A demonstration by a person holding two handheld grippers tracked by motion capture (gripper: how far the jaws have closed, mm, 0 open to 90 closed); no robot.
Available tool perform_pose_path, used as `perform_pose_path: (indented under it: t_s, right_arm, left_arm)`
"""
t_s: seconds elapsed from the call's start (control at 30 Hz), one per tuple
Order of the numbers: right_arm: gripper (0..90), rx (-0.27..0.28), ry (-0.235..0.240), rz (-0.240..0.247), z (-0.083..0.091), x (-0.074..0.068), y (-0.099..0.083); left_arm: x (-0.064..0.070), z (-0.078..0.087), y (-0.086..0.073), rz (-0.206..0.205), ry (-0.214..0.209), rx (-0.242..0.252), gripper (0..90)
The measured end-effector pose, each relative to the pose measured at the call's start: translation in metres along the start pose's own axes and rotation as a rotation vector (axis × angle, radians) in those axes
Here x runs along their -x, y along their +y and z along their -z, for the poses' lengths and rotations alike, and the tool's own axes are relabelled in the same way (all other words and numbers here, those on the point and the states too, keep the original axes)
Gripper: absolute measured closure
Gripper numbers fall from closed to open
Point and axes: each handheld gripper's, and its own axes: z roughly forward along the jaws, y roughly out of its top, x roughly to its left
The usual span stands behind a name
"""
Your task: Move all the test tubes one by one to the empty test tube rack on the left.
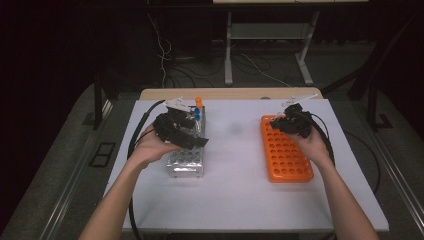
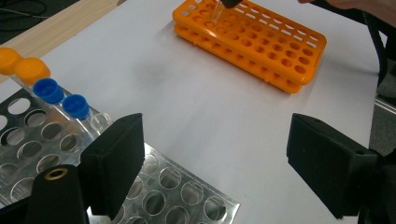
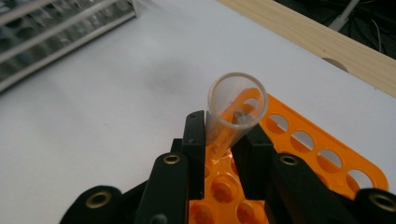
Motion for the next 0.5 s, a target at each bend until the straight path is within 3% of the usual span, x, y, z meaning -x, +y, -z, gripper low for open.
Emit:
perform_pose_path:
  t_s: [0.2, 0.5]
  right_arm:
    - [74.8, 0.003, 0.077, 0.006, 0.020, -0.012, 0.002]
    - [74.8, -0.020, 0.173, 0.086, 0.037, -0.046, 0.005]
  left_arm:
    - [0.004, 0.000, 0.004, -0.007, -0.010, -0.010, 16.2]
    - [0.017, -0.006, 0.014, -0.046, -0.031, -0.020, 14.3]
